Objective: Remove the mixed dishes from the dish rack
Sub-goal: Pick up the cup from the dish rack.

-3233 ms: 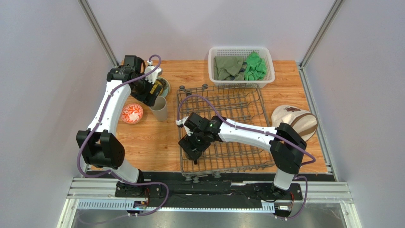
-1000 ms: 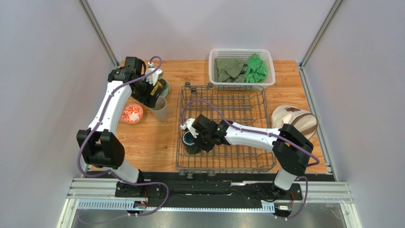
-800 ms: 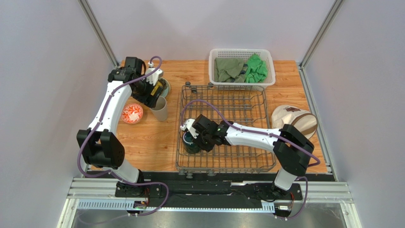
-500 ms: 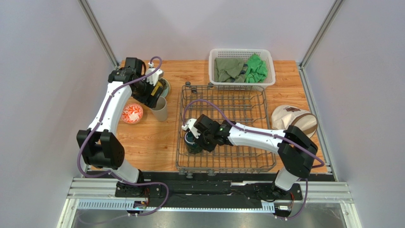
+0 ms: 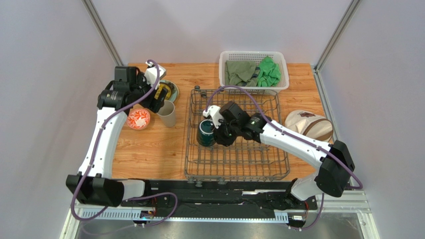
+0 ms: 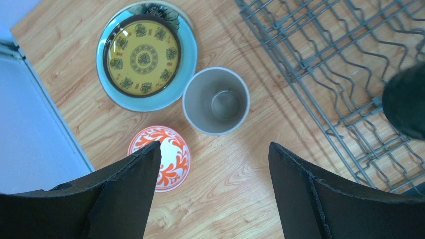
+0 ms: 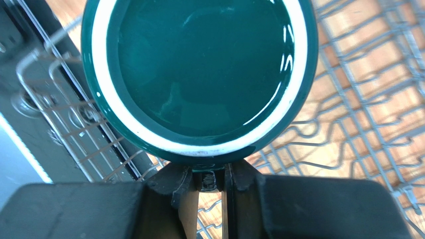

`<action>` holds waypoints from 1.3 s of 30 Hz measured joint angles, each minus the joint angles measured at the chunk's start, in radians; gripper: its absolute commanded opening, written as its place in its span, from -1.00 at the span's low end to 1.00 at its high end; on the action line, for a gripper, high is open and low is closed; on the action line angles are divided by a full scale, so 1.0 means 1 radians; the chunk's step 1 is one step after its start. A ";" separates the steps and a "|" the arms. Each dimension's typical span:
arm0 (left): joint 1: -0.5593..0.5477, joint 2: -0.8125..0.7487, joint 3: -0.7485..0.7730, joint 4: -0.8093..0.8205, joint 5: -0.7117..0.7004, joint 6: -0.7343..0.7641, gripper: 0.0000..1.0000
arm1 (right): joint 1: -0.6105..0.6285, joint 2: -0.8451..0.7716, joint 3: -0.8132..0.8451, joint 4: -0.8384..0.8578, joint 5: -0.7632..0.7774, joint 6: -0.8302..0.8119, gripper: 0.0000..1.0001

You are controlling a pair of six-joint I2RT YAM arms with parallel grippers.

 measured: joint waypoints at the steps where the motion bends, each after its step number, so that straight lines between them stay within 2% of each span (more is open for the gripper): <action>1: 0.000 -0.033 -0.030 0.023 0.018 0.000 0.75 | -0.026 -0.005 0.013 -0.006 -0.025 0.003 -1.00; 7: 0.000 -0.193 -0.213 0.174 0.131 -0.008 0.74 | -0.154 -0.039 0.089 -0.034 -0.193 0.031 -1.00; 15: -0.003 -0.398 -0.466 0.448 0.290 -0.056 0.73 | -0.233 -0.049 0.179 -0.047 -0.497 0.102 -1.00; 19: -0.043 -0.502 -0.603 0.614 0.322 -0.070 0.71 | -0.264 -0.030 0.213 -0.032 -0.665 0.153 -1.00; 23: -0.094 -0.566 -0.713 0.775 0.337 -0.071 0.72 | -0.278 0.014 0.236 -0.016 -0.768 0.188 -1.00; 29: -0.143 -0.558 -0.777 0.962 0.346 -0.096 0.72 | -0.307 0.100 0.261 -0.012 -0.891 0.237 -1.00; 39: -0.185 -0.558 -0.787 1.084 0.325 -0.101 0.72 | -0.360 0.169 0.301 0.006 -0.992 0.314 -1.00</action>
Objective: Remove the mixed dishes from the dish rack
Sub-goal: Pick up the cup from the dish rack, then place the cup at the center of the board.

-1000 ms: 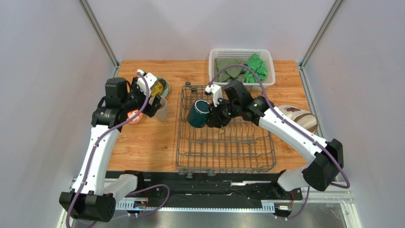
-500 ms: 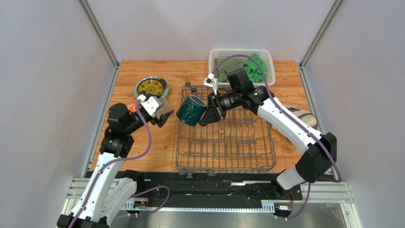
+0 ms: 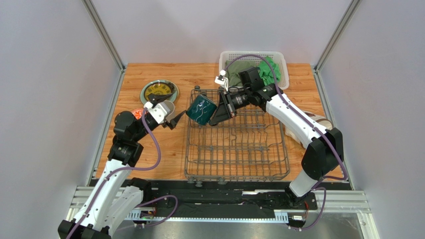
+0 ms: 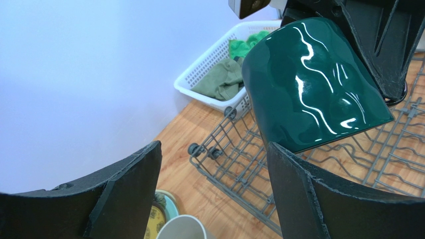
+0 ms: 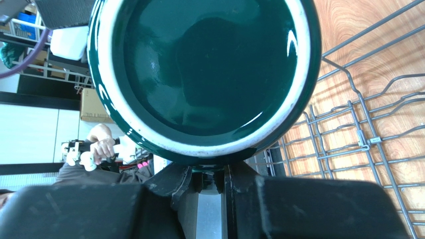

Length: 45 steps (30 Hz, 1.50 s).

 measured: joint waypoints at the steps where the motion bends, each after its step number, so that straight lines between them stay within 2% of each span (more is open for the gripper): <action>1: -0.001 0.000 0.000 0.006 -0.003 0.005 0.72 | -0.004 0.003 0.007 0.000 -0.003 0.003 -1.00; 14: -0.030 0.007 0.000 -0.051 -0.018 0.097 0.72 | -0.050 0.027 0.069 0.021 -0.020 0.015 -1.00; 23: -0.032 0.024 0.000 -0.056 0.002 0.089 0.72 | -0.051 0.029 0.073 0.022 -0.027 0.011 -1.00; 37: -0.090 0.078 -0.012 0.142 0.000 -0.016 0.61 | -0.041 0.029 0.016 0.228 -0.058 0.176 -1.00; 41: -0.107 0.106 -0.013 0.203 -0.003 -0.027 0.48 | -0.020 0.029 0.001 0.285 -0.073 0.222 -1.00; 45: -0.119 0.138 -0.014 0.266 -0.022 -0.039 0.20 | 0.011 0.029 -0.005 0.338 -0.094 0.267 -1.00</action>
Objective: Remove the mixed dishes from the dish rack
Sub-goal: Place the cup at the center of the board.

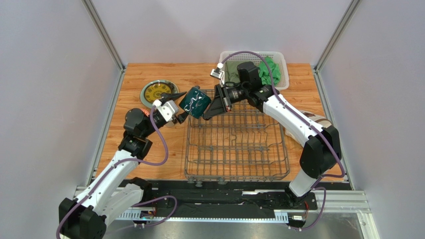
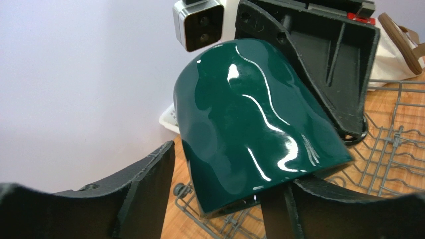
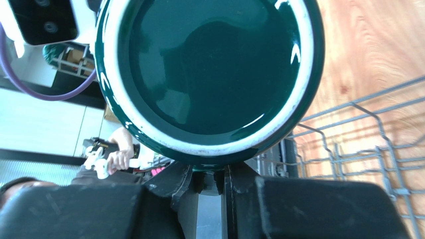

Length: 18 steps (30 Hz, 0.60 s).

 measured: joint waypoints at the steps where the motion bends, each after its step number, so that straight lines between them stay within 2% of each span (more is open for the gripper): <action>1: -0.003 0.010 0.000 0.010 -0.006 -0.002 0.16 | 0.005 0.000 -0.001 0.008 -0.005 0.008 -1.00; 4: -0.010 0.021 0.000 0.021 -0.018 -0.001 -0.20 | 0.014 0.000 -0.002 0.045 -0.023 0.038 -1.00; 5: -0.010 0.022 -0.001 0.029 -0.026 -0.005 -0.40 | 0.015 0.000 -0.004 0.053 -0.030 0.047 -1.00; 10: -0.012 0.019 -0.004 0.075 -0.068 -0.039 -0.72 | 0.013 -0.002 -0.020 0.102 -0.039 0.067 -1.00; 11: -0.014 0.016 -0.004 0.088 -0.075 -0.047 -0.89 | 0.014 -0.002 -0.021 0.112 -0.043 0.066 -1.00; 12: -0.016 0.011 -0.004 0.094 -0.081 -0.051 -0.97 | 0.016 -0.002 -0.022 0.121 -0.046 0.067 -0.99; 16: -0.016 0.003 -0.005 0.095 -0.085 -0.056 -1.00 | 0.018 -0.003 -0.022 0.141 -0.055 0.070 -0.75; 17: -0.016 0.003 -0.005 0.095 -0.087 -0.058 -1.00 | 0.018 -0.003 -0.022 0.141 -0.056 0.071 -0.58; 18: -0.016 0.003 -0.005 0.095 -0.088 -0.059 -1.00 | 0.018 -0.003 -0.022 0.140 -0.056 0.070 -0.53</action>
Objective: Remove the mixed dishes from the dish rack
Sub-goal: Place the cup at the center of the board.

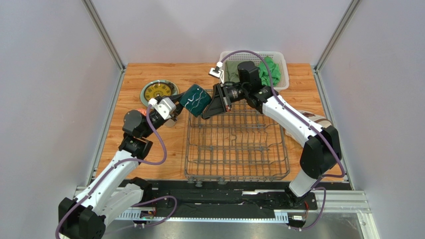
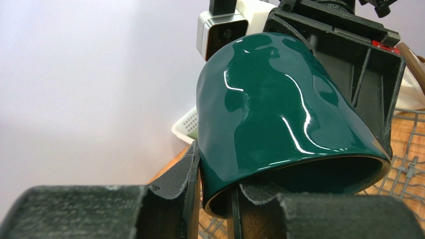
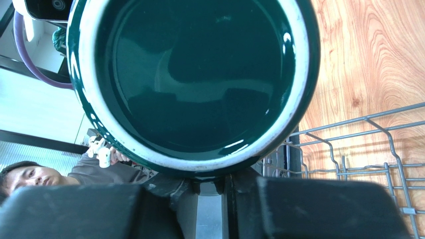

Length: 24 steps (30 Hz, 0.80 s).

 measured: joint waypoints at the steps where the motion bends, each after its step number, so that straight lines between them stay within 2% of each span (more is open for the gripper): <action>1: 0.000 -0.001 0.000 -0.001 -0.002 0.000 -1.00 | 0.000 0.000 0.000 0.000 0.000 0.000 -0.45; 2: 0.000 -0.002 0.000 -0.005 -0.006 0.000 -1.00 | 0.000 0.000 0.000 -0.004 0.001 -0.002 -0.29; 7: -0.003 -0.015 0.000 -0.040 -0.040 0.002 -1.00 | 0.005 0.000 0.000 -0.063 0.021 -0.052 -0.04; 8: -0.004 -0.018 0.000 -0.046 -0.044 0.002 -1.00 | 0.007 0.000 0.000 -0.072 0.027 -0.060 0.23; 9: -0.005 -0.020 0.000 -0.051 -0.049 0.003 -1.00 | 0.008 0.000 0.000 -0.080 0.034 -0.064 0.30; 14: -0.006 -0.029 -0.001 -0.089 -0.068 0.014 -1.00 | 0.000 -0.003 0.000 -0.100 0.048 -0.077 0.40; 20: -0.006 -0.044 -0.001 -0.145 -0.095 0.027 -1.00 | -0.038 -0.016 -0.002 -0.120 0.060 -0.081 0.41; 24: -0.002 -0.057 0.014 -0.254 -0.115 0.060 -1.00 | -0.076 -0.043 -0.005 -0.134 0.068 -0.109 0.41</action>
